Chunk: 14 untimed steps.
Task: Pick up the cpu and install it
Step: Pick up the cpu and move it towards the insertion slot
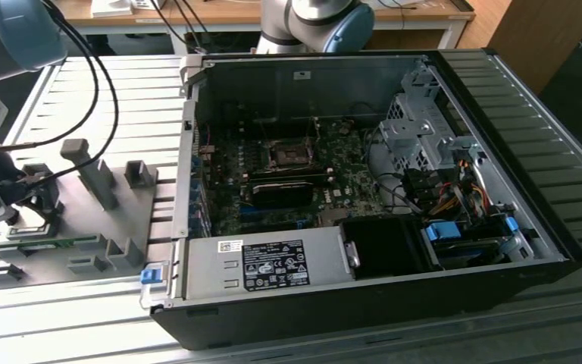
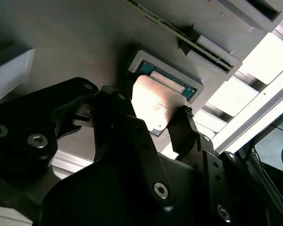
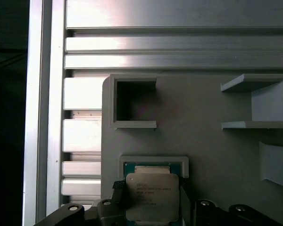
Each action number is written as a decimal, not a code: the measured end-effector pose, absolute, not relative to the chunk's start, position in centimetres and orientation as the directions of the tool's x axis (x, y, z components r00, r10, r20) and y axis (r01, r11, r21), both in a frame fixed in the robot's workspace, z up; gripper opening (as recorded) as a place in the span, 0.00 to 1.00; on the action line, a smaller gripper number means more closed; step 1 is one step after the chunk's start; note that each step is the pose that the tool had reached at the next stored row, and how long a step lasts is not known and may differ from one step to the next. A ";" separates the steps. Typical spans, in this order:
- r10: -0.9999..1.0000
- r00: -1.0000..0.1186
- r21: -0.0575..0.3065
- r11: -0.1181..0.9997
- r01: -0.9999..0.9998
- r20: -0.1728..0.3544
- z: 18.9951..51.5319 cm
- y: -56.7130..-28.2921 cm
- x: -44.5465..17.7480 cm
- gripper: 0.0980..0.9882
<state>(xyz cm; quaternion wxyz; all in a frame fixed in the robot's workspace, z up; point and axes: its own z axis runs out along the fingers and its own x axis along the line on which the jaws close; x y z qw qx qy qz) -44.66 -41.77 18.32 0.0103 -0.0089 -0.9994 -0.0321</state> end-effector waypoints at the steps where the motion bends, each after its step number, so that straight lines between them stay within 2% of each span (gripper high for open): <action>1: 0.017 -1.000 0.064 0.998 0.018 0.021 18.4 -41.8 -44.7 0.50; 14: 0.017 -1.000 0.064 0.998 0.018 0.021 20.0 -41.8 -44.7 0.50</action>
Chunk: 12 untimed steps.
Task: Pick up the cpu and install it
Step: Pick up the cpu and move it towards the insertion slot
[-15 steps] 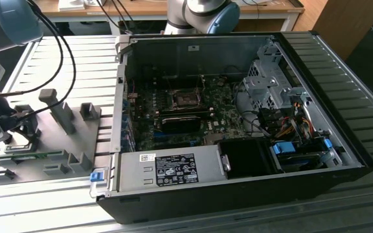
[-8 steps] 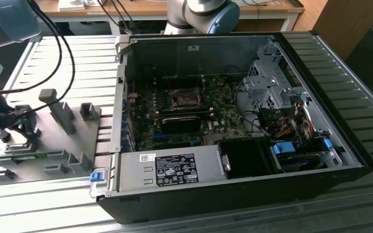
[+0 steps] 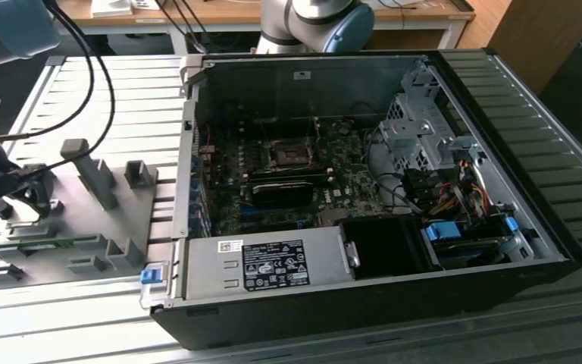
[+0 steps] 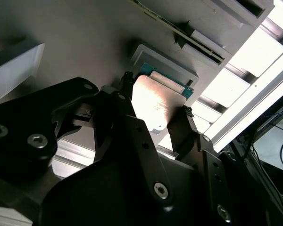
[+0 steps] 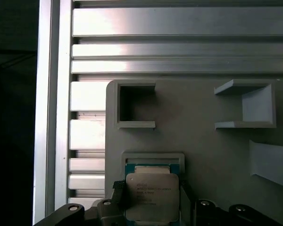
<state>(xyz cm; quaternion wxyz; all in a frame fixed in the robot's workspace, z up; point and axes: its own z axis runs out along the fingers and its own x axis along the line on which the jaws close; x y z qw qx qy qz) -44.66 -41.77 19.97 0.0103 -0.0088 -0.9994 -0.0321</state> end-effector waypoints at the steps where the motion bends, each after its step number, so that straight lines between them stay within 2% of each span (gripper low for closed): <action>1: 0.017 -1.000 0.064 0.998 0.018 0.021 20.1 -41.8 -44.7 0.50; 12: 0.017 -1.000 0.066 0.998 0.018 0.021 21.0 -41.8 -44.7 0.50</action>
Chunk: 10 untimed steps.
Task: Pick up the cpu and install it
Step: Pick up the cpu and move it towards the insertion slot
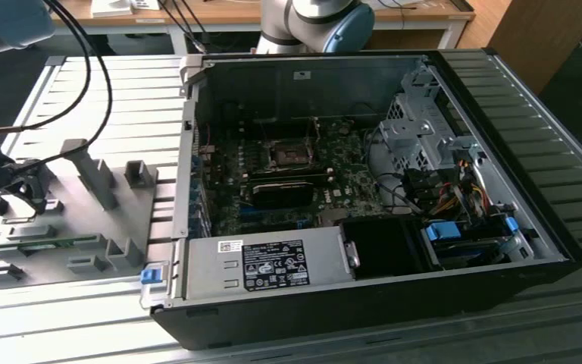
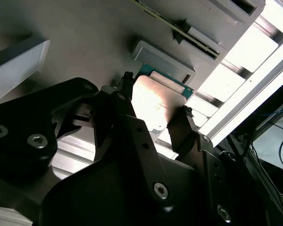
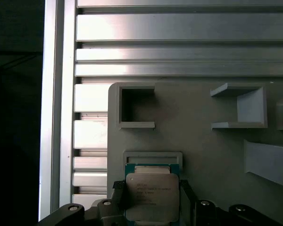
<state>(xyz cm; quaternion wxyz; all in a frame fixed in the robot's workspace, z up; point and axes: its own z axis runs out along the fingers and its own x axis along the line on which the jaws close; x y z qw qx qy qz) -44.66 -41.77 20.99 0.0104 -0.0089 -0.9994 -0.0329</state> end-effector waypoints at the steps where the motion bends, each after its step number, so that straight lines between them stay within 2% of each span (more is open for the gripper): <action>1: 0.017 -1.000 0.066 0.998 0.018 0.021 21.0 -41.8 -44.7 0.50; 10: 0.017 -1.000 0.066 0.998 0.018 0.021 21.8 -41.8 -44.7 0.50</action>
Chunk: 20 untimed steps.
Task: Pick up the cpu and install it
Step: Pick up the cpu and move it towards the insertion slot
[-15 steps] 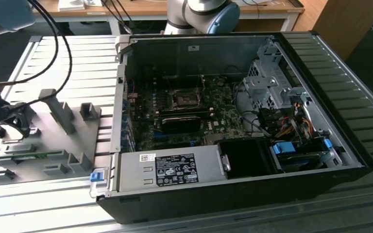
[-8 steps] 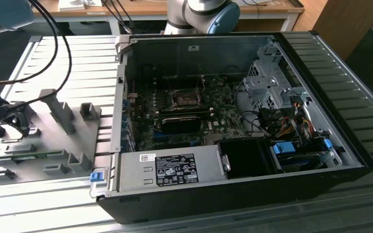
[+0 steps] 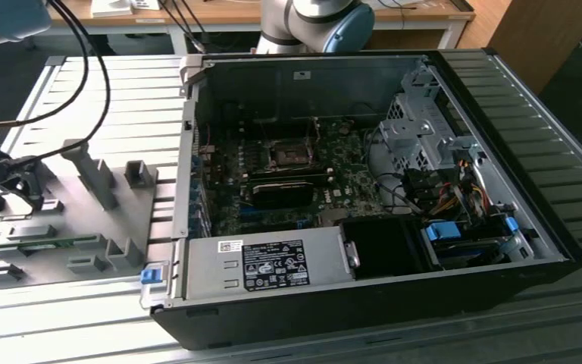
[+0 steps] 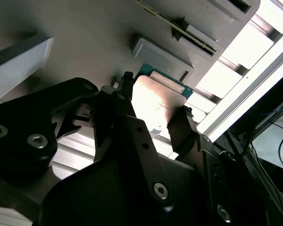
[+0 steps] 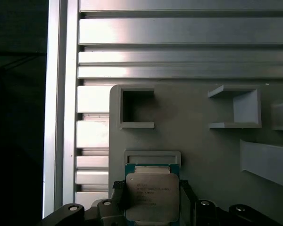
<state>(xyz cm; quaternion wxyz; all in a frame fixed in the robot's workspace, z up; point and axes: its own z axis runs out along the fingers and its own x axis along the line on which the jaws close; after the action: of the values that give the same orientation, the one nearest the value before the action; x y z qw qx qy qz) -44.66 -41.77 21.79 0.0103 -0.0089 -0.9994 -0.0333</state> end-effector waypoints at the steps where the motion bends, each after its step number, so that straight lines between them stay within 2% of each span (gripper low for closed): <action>1: 0.017 -1.000 0.066 0.998 0.018 0.021 21.9 -41.8 -44.7 0.50; 20: 0.017 -1.000 0.066 0.998 0.018 0.021 22.5 -41.8 -44.7 0.50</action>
<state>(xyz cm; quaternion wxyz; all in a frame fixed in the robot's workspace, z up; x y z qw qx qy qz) -44.66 -41.77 22.50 0.0103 -0.0088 -0.9994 -0.0334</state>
